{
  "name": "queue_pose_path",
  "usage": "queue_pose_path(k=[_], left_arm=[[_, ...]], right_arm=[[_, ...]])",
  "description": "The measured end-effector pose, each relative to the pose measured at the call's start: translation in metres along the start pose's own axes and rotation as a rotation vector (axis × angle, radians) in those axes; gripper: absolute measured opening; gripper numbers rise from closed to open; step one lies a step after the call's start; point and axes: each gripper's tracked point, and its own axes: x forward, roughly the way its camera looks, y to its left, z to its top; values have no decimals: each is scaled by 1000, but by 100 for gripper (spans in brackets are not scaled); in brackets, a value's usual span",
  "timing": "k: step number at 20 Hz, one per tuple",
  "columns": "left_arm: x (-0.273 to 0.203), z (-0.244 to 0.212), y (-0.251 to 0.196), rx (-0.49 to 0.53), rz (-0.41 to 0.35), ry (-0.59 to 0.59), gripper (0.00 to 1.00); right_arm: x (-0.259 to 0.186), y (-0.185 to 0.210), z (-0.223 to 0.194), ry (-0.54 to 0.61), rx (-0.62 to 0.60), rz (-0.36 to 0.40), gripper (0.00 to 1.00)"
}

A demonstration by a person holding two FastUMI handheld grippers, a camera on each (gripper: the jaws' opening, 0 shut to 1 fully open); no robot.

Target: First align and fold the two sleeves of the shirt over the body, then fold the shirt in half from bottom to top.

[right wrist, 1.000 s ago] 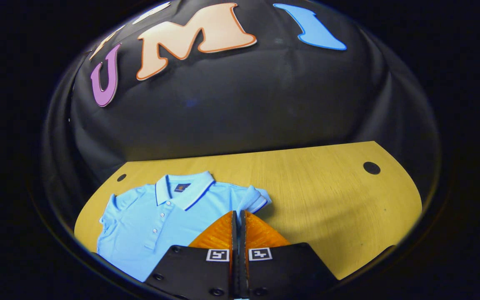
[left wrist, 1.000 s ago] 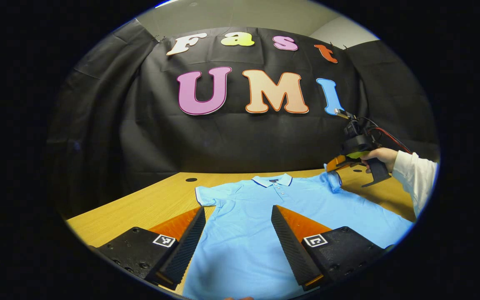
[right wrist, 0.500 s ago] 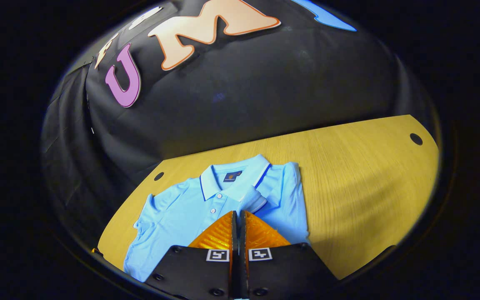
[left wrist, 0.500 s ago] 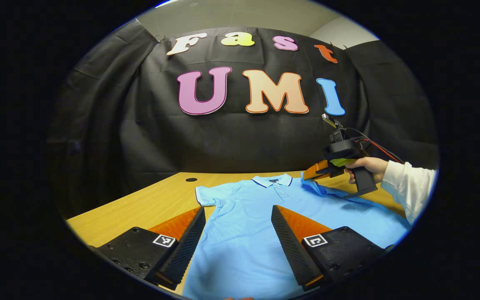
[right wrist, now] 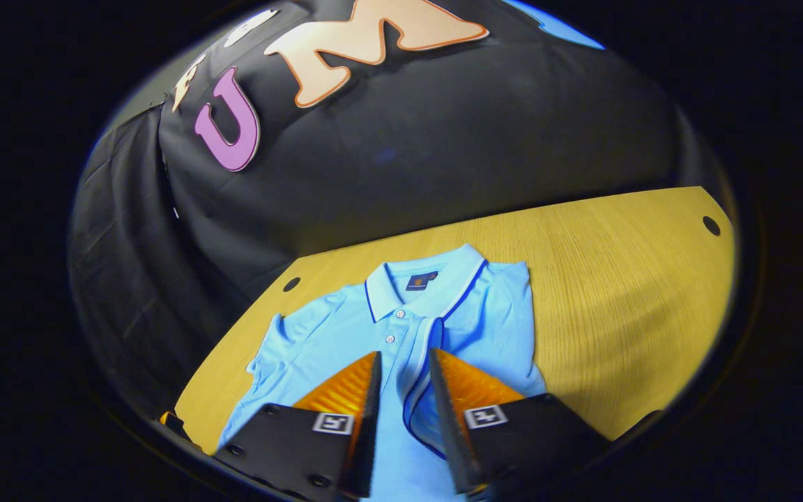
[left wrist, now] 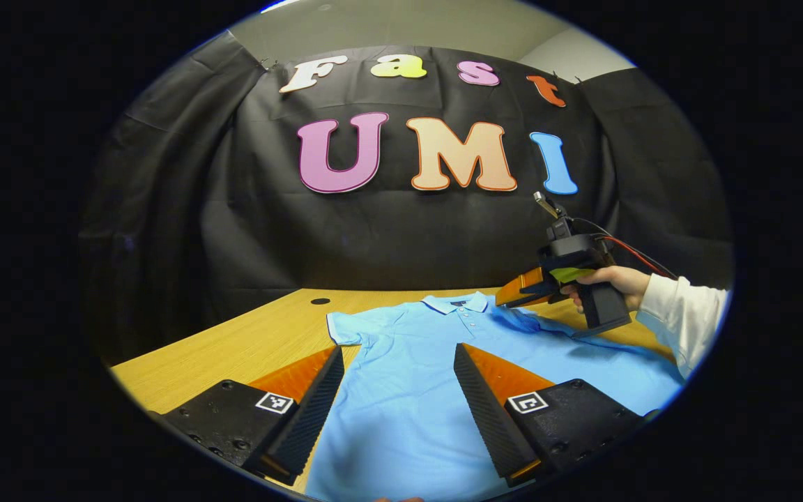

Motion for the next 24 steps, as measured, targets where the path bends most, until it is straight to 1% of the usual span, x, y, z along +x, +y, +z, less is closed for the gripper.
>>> queue_pose_path(k=[1, 3, 4, 5, 6, 10, 11, 12, 15, 16, 17, 18, 21, 24], left_arm=[[0, 0, 0, 0, 0, 0, 95], [0, 0, 0, -1, -1, -3, 95], [0, 0, 0, -1, -1, -4, 95], [0, 0, 0, -2, -1, -5, 95], [0, 1, 0, -2, 0, -6, 95], [0, 0, -2, 4, -13, -2, 95], [-1, -1, -2, 8, -19, -2, 95], [-1, -1, -3, 13, -23, 3, 95], [-1, -6, 0, 42, -12, 41, 95], [0, -6, 1, 47, -7, 52, 95], [0, -6, 3, 51, -4, 61, 95], [2, -4, 5, 54, -1, 68, 95], [7, 10, 13, 53, -10, 64, 95], [18, 21, 16, 28, -40, 70, 95]], right_arm=[[-2, 2, -1, -2, -4, 6, 55], [-9, 5, -2, -5, -17, 16, 76], [-15, 5, -1, -14, -30, 14, 88], [-20, 5, -1, -24, -39, 14, 86], [-27, 5, 0, -36, -44, 14, 98], [-64, 4, 2, -98, -58, 20, 98], [-74, 5, 2, -117, -65, 23, 94], [-85, 4, 3, -138, -74, 20, 98], [-119, 1, 1, -209, -129, -13, 98], [-129, 2, 0, -237, -147, -20, 94], [-140, 5, -4, -255, -157, -21, 94], [-150, 9, -9, -264, -161, -15, 98], [-177, 16, -29, -275, -179, 1, 98], [-201, 16, -41, -312, -246, -24, 98]])
